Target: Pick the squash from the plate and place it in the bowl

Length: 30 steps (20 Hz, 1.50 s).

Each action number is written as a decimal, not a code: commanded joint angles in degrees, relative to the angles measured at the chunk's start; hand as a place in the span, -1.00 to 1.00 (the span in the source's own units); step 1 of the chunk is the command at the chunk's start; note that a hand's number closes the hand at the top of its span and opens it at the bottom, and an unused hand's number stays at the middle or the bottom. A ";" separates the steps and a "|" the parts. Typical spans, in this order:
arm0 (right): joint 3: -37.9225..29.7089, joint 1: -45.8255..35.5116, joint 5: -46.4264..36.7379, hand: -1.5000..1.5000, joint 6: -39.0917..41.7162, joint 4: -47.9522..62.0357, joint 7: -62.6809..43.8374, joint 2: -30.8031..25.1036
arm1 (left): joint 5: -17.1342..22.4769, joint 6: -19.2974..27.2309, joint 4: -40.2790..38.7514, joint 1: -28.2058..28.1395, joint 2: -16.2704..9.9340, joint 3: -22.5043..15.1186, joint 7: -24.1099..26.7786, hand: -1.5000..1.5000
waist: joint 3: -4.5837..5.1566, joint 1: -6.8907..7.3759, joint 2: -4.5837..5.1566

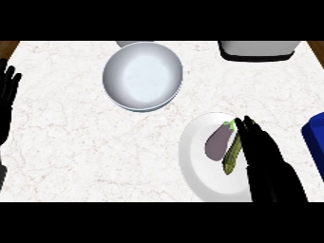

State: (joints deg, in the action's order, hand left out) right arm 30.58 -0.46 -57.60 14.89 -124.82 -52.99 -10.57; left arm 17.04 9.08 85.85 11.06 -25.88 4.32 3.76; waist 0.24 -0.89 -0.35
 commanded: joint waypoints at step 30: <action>-16.47 2.59 2.97 -1.00 3.66 18.38 13.74 1.79 | -3.86 -6.01 1.67 0.00 3.94 5.11 -1.76 0.00 | -0.25 1.00 0.32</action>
State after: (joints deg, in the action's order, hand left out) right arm 14.94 2.83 -53.57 22.34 -111.61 -42.77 -9.38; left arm 13.17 4.66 84.75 13.45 -22.19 8.52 2.19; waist -0.01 -0.06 -0.01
